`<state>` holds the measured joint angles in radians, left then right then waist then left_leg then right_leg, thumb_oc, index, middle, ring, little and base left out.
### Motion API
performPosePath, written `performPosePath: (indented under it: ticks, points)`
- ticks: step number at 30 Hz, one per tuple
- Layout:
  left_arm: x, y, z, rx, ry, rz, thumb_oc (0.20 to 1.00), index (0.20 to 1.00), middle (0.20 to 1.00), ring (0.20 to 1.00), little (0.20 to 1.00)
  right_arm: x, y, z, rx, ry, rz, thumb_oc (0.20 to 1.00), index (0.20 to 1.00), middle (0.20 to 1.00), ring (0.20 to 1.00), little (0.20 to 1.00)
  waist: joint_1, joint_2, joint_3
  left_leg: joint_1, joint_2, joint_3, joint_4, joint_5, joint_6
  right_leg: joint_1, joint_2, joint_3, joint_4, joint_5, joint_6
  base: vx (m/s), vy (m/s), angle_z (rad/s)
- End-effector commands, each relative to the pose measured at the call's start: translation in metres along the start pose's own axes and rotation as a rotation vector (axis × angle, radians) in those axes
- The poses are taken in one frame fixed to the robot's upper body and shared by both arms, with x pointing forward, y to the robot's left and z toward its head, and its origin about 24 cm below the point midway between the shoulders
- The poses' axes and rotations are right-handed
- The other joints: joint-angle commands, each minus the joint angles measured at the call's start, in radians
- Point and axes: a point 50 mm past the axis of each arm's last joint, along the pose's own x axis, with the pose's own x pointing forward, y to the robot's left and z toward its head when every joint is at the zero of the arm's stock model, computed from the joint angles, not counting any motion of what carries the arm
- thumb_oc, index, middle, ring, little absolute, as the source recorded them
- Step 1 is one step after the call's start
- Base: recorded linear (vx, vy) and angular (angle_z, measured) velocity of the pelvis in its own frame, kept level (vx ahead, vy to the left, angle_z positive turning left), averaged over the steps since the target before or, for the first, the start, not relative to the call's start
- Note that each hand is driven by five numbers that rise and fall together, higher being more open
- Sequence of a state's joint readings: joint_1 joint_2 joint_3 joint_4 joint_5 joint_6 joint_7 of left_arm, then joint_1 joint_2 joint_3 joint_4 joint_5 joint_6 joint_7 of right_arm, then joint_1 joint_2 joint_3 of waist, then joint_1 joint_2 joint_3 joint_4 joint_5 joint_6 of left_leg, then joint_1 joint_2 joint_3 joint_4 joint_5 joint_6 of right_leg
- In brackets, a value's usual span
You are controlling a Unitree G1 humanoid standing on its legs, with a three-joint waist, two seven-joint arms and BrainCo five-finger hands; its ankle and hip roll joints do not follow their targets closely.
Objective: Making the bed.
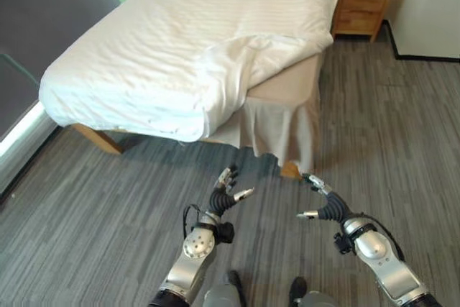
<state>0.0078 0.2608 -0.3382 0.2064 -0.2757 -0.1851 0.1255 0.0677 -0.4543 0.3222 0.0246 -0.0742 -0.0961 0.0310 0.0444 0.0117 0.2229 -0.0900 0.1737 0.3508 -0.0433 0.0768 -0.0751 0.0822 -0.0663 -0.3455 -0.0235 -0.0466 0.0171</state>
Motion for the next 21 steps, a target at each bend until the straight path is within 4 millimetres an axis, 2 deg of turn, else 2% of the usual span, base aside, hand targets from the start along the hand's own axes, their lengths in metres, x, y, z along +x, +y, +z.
performPosePath:
  ticks: [1, 3, 4, 6, 7, 8, 9, 10, 12, 13, 15, 16, 17, 18, 19, 20, 21]
  points:
    - [-0.001, 0.006, 0.026, -0.011, -0.126, 0.0, 1.0, 1.0, 1.0, 1.0, 1.0, 0.001, -0.009, 0.019, 0.029, -0.114, -0.054, 1.0, 1.0, 1.0, 1.0, 1.0, 0.017, -0.011, -0.007, -0.111, 0.04, 0.011, -0.044, 0.093, -0.067, 0.175, -0.053, 0.085, -0.064, -0.09, 0.141, 0.33, 0.046, 0.0]
    - [-0.004, 0.007, 0.025, -0.016, -0.122, 0.003, 1.0, 1.0, 1.0, 1.0, 1.0, 0.001, -0.009, 0.02, 0.031, -0.116, -0.058, 1.0, 1.0, 1.0, 1.0, 1.0, 0.031, -0.013, -0.009, -0.144, 0.059, 0.001, -0.044, 0.118, -0.083, 0.213, -0.052, 0.101, -0.064, -0.106, 0.144, 0.41, 0.073, -0.2]
    - [-0.005, 0.008, 0.025, -0.016, -0.121, 0.005, 1.0, 1.0, 1.0, 1.0, 1.0, 0.001, -0.008, 0.019, 0.033, -0.112, -0.052, 1.0, 1.0, 1.0, 1.0, 1.0, 0.035, -0.014, -0.021, -0.135, 0.059, -0.002, -0.044, 0.107, -0.076, 0.233, -0.048, 0.12, -0.064, -0.118, 0.15, 0.61, 0.125, -0.42]
    - [-0.005, 0.008, 0.024, -0.006, -0.117, 0.007, 1.0, 1.0, 1.0, 1.0, 1.0, 0.004, -0.002, 0.022, 0.023, -0.123, -0.027, 1.0, 1.0, 1.0, 1.0, 1.0, 0.064, -0.02, -0.037, -0.122, 0.042, -0.06, -0.044, 0.157, -0.074, 0.278, -0.051, 0.169, -0.064, -0.139, 0.15, 0.58, 0.122, -0.69]
    - [-0.004, 0.005, 0.026, -0.006, -0.122, -0.012, 1.0, 1.0, 1.0, 1.0, 1.0, 0.004, 0.0, 0.024, 0.023, -0.135, -0.026, 1.0, 1.0, 1.0, 1.0, 1.0, 0.077, -0.033, -0.04, -0.108, 0.044, -0.053, -0.044, 0.168, -0.07, 0.282, -0.062, 0.181, -0.02, -0.15, 0.154, 0.62, 0.186, -1.12]
    - [-0.002, 0.003, 0.029, 0.01, -0.132, -0.029, 1.0, 1.0, 1.0, 1.0, 1.0, 0.005, 0.004, 0.026, 0.018, -0.145, -0.02, 1.0, 1.0, 1.0, 1.0, 1.0, 0.087, -0.062, -0.044, -0.072, 0.024, -0.036, -0.038, 0.137, -0.027, 0.264, -0.076, 0.202, 0.122, -0.117, 0.189, 0.58, 0.237, -1.31]
    - [0.001, 0.002, 0.031, 0.016, -0.135, -0.04, 1.0, 1.0, 1.0, 1.0, 1.0, 0.006, 0.006, 0.028, 0.005, -0.151, -0.018, 1.0, 1.0, 1.0, 1.0, 1.0, 0.083, -0.071, -0.035, -0.027, 0.004, -0.018, -0.035, 0.102, -0.003, 0.201, -0.1, 0.219, 0.27, -0.064, 0.227, 0.53, 0.256, -0.74]
    - [0.003, 0.0, 0.034, 0.029, -0.143, -0.048, 1.0, 1.0, 1.0, 1.0, 1.0, 0.008, 0.007, 0.031, -0.002, -0.162, -0.019, 1.0, 1.0, 1.0, 1.0, 1.0, 0.067, -0.072, -0.026, 0.015, -0.005, -0.017, -0.036, 0.079, 0.01, 0.13, -0.102, 0.233, 0.403, 0.044, 0.245, 0.32, 0.196, -0.31]
    - [0.005, 0.0, 0.037, 0.046, -0.157, -0.062, 1.0, 1.0, 1.0, 1.0, 1.0, 0.009, 0.005, 0.036, -0.009, -0.184, -0.029, 1.0, 1.0, 1.0, 1.0, 1.0, 0.042, -0.053, -0.023, 0.08, -0.013, -0.026, -0.044, 0.032, 0.032, 0.016, -0.106, 0.238, 0.584, 0.135, 0.245, 0.35, 0.193, 0.3]
    - [0.007, 0.0, 0.04, 0.053, -0.168, -0.071, 1.0, 1.0, 1.0, 1.0, 1.0, 0.01, 0.002, 0.038, -0.029, -0.193, -0.041, 1.0, 1.0, 1.0, 1.0, 1.0, 0.032, -0.047, -0.019, 0.103, -0.021, -0.035, -0.044, 0.006, 0.039, -0.029, -0.113, 0.224, 0.613, 0.142, 0.245, 0.42, 0.209, 0.52]
    - [0.008, -0.002, 0.044, 0.045, -0.183, -0.083, 1.0, 1.0, 1.0, 1.0, 1.0, 0.01, -0.003, 0.043, -0.069, -0.215, -0.062, 1.0, 1.0, 1.0, 1.0, 1.0, 0.003, -0.043, -0.006, 0.145, -0.051, -0.06, -0.044, -0.029, 0.047, -0.088, -0.129, 0.195, 0.553, 0.112, 0.24, 0.47, 0.153, 0.45]
    - [0.009, -0.002, 0.046, 0.033, -0.186, -0.084, 1.0, 1.0, 1.0, 1.0, 1.0, 0.01, -0.008, 0.047, -0.115, -0.232, -0.081, 1.0, 1.0, 1.0, 1.0, 1.0, -0.011, -0.043, 0.001, 0.173, -0.067, -0.079, -0.044, -0.053, 0.048, -0.118, -0.122, 0.178, 0.479, 0.081, 0.22, 0.59, 0.049, 0.53]
    - [0.008, -0.003, 0.046, 0.024, -0.194, -0.094, 1.0, 1.0, 1.0, 1.0, 1.0, 0.009, -0.015, 0.052, -0.17, -0.254, -0.107, 1.0, 1.0, 1.0, 1.0, 1.0, -0.017, -0.047, -0.002, 0.192, -0.088, -0.099, -0.044, -0.078, 0.043, -0.141, -0.111, 0.184, 0.31, 0.03, 0.197, 0.66, 0.001, 0.6]
    - [0.007, -0.003, 0.045, 0.02, -0.189, -0.093, 1.0, 1.0, 1.0, 1.0, 1.0, 0.009, -0.019, 0.052, -0.21, -0.252, -0.133, 1.0, 1.0, 1.0, 1.0, 1.0, -0.034, -0.049, -0.001, 0.218, -0.099, -0.132, -0.044, -0.108, 0.038, -0.126, -0.097, 0.198, 0.184, 0.017, 0.191, 0.44, -0.035, 0.61]
    - [0.007, -0.003, 0.045, 0.02, -0.189, -0.092, 1.0, 1.0, 1.0, 1.0, 1.0, 0.009, -0.019, 0.052, -0.211, -0.252, -0.133, 1.0, 1.0, 1.0, 1.0, 1.0, -0.038, -0.047, 0.0, 0.217, -0.097, -0.135, -0.044, -0.104, 0.038, -0.118, -0.094, 0.193, 0.169, 0.028, 0.189, 0.4, -0.029, 0.61]
    - [0.006, -0.002, 0.044, 0.018, -0.185, -0.092, 1.0, 1.0, 1.0, 1.0, 1.0, 0.007, -0.026, 0.054, -0.258, -0.255, -0.172, 1.0, 1.0, 1.0, 1.0, 1.0, -0.049, -0.049, -0.001, 0.236, -0.106, -0.162, -0.044, -0.128, 0.035, -0.129, -0.091, 0.232, 0.07, 0.038, 0.188, 0.38, -0.052, 0.91]
    - [0.007, -0.001, 0.043, 0.011, -0.187, -0.085, 1.0, 1.0, 1.0, 1.0, 1.0, 0.005, -0.035, 0.057, -0.318, -0.265, -0.221, 1.0, 1.0, 1.0, 1.0, 1.0, -0.062, -0.054, 0.001, 0.257, -0.111, -0.191, -0.044, -0.148, 0.028, -0.176, -0.1, 0.279, 0.001, 0.073, 0.203, 0.51, -0.054, 1.01]
